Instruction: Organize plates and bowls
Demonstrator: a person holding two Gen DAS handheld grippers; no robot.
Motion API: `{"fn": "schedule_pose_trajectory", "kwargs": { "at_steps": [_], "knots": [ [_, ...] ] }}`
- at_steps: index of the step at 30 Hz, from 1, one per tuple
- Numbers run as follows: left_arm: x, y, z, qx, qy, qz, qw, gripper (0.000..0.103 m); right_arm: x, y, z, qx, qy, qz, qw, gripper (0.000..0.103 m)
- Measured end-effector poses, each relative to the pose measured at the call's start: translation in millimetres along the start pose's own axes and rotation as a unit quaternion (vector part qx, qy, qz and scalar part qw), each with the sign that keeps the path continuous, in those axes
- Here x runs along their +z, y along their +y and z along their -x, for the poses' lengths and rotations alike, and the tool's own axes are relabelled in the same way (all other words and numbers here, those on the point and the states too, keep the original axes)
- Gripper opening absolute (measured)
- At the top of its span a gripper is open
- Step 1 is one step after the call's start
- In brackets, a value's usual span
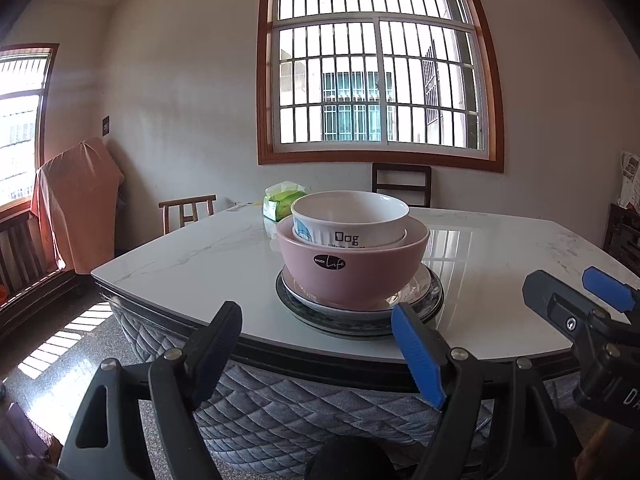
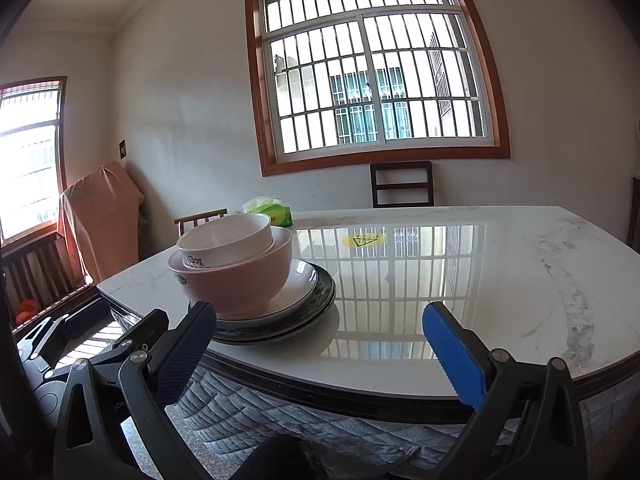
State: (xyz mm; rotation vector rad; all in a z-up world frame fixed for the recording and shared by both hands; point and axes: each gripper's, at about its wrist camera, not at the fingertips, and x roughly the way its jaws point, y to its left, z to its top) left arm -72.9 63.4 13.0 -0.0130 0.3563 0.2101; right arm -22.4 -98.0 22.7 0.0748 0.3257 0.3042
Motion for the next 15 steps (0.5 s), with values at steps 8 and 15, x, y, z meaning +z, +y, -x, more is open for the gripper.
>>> {"fn": "schedule_pose_trajectory", "kwargs": {
  "at_steps": [8, 15],
  "knots": [
    [-0.3, 3.0, -2.2, 0.001, 0.010, 0.010, 0.9999, 0.079, -0.8, 0.6, -0.4, 0.003, 0.004, 0.003, 1.000, 0.103],
    [-0.3, 1.6, -3.4, 0.001, 0.014, 0.007, 0.9999, 0.079, -1.9, 0.6, -1.3, 0.003, 0.008, 0.003, 1.000, 0.103]
  ]
}}
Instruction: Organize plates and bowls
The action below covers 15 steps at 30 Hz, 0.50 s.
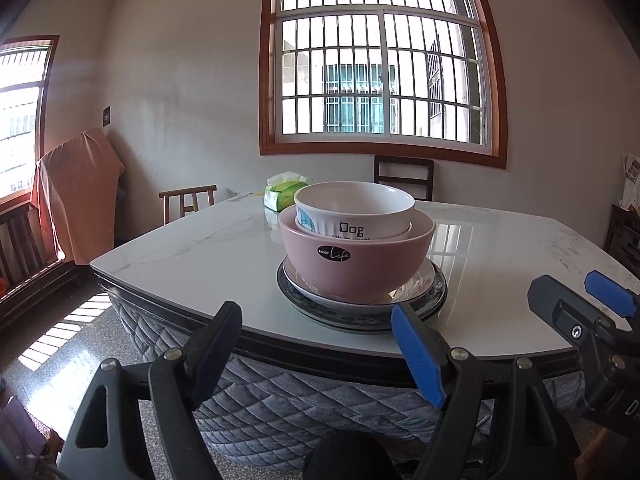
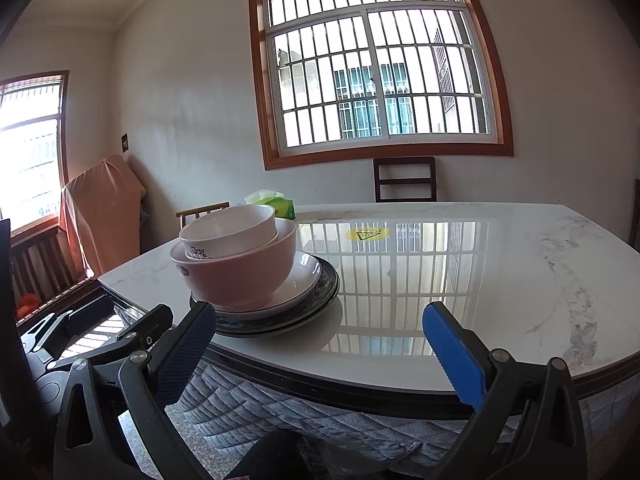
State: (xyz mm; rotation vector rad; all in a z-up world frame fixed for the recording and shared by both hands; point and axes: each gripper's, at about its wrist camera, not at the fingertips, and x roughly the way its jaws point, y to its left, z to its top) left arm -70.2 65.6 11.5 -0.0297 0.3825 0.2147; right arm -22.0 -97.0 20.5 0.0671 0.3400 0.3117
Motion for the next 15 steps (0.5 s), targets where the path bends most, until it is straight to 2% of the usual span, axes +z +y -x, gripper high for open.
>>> {"fn": "schedule_pose_trajectory", "kwargs": {
  "at_steps": [15],
  "knots": [
    [3.1, -1.6, 8.0, -0.006, -0.013, -0.006, 0.9999, 0.080, -1.6, -1.7, -0.2, 0.001, 0.002, -0.001, 1.000, 0.103]
  ]
}}
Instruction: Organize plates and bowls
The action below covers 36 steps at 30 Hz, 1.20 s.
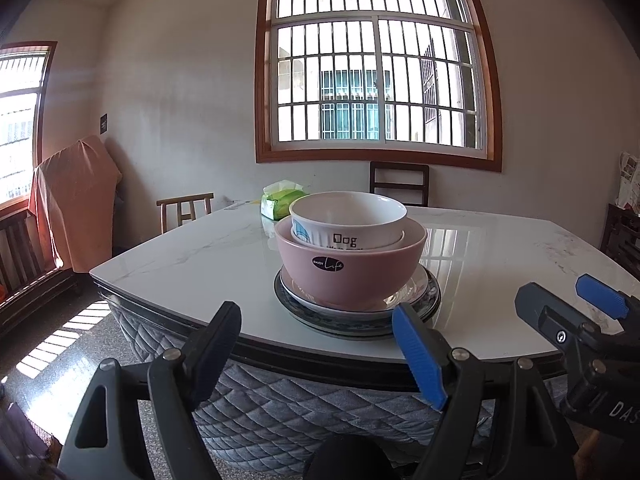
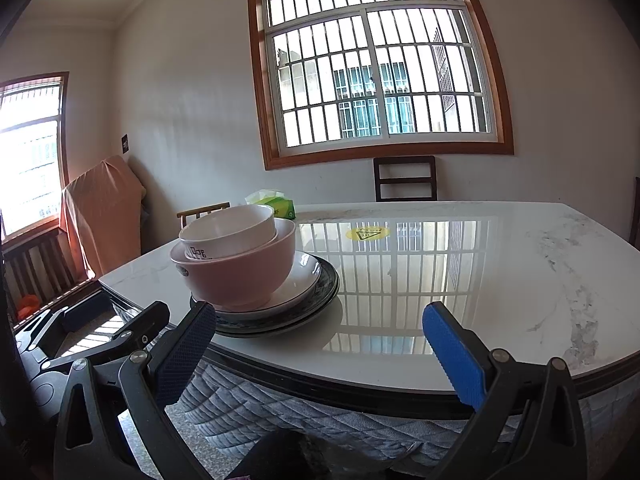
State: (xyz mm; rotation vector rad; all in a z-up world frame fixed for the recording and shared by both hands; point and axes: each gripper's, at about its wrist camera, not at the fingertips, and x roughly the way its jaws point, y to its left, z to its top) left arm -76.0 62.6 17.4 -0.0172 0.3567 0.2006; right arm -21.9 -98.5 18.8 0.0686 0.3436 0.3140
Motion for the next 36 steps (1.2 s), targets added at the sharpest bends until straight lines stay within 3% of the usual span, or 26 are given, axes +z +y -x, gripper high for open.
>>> {"fn": "schedule_pose_trajectory", "kwargs": {
  "at_steps": [13, 25, 27, 30, 36],
  "knots": [
    [3, 0, -2, -0.026, 0.018, 0.003, 0.9995, 0.083, 0, -5, 0, -0.004, 0.004, -0.004, 1.000, 0.103],
    [2, -2, -2, -0.028, 0.020, -0.004, 0.9994, 0.083, -3, -15, -1, -0.014, 0.013, -0.014, 1.000, 0.103],
    [2, -3, -3, -0.031, 0.026, -0.006, 0.9992, 0.087, -4, -18, -1, -0.017, 0.014, -0.015, 1.000, 0.103],
    [3, -3, -2, -0.012, 0.018, -0.007, 0.9997, 0.093, -3, -26, 0, -0.025, 0.013, -0.016, 0.999, 0.103],
    [8, -2, -6, 0.027, 0.019, -0.015, 0.9993, 0.094, 15, -70, -7, -0.051, 0.022, -0.025, 0.998, 0.103]
  ]
}}
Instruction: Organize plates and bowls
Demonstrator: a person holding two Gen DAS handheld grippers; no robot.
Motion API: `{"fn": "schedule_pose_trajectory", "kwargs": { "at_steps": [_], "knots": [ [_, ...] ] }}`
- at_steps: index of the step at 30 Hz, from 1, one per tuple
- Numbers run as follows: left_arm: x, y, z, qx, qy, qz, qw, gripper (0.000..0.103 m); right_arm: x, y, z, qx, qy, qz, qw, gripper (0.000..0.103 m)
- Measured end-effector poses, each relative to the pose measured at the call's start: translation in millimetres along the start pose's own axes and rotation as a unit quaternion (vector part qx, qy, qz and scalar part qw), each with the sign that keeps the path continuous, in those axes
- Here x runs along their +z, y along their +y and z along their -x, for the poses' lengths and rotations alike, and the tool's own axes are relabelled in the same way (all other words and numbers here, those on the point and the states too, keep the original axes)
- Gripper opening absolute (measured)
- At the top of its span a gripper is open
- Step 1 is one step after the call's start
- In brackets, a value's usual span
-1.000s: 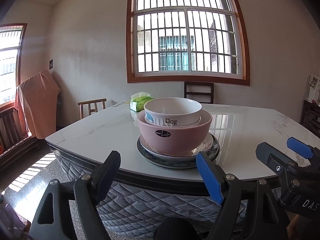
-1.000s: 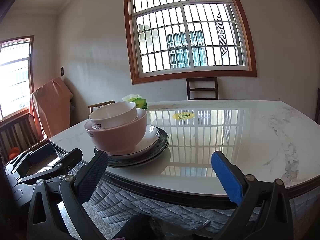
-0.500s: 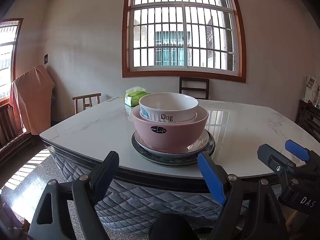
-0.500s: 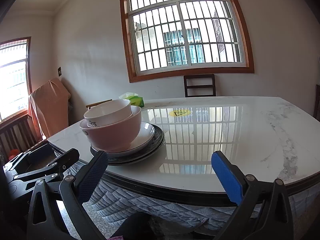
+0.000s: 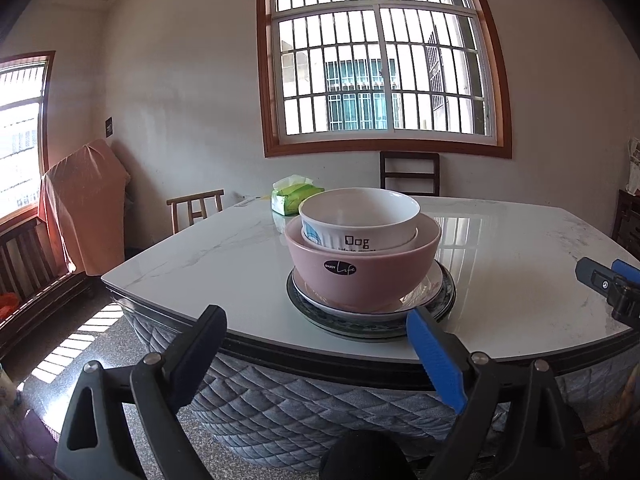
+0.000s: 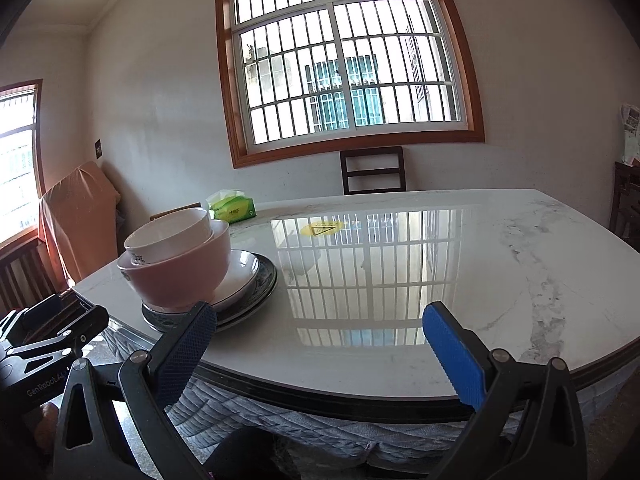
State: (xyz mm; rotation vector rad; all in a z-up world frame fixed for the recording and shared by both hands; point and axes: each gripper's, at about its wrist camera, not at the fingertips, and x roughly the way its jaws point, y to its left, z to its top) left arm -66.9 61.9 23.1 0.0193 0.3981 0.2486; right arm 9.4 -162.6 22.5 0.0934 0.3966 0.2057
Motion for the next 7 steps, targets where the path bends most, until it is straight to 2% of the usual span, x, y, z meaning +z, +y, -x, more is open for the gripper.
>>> {"fn": "schedule_pose_trajectory", "kwargs": {
  "at_steps": [4, 7],
  "knots": [
    [5, 5, -8, 0.005, 0.019, 0.010, 0.9998, 0.094, 22, -47, -37, -0.042, 0.066, 0.009, 0.997, 0.103],
    [6, 11, -15, 0.014, 0.039, 0.022, 0.9989, 0.094, 37, -92, -77, -0.092, 0.141, 0.010, 0.986, 0.103]
  ]
}}
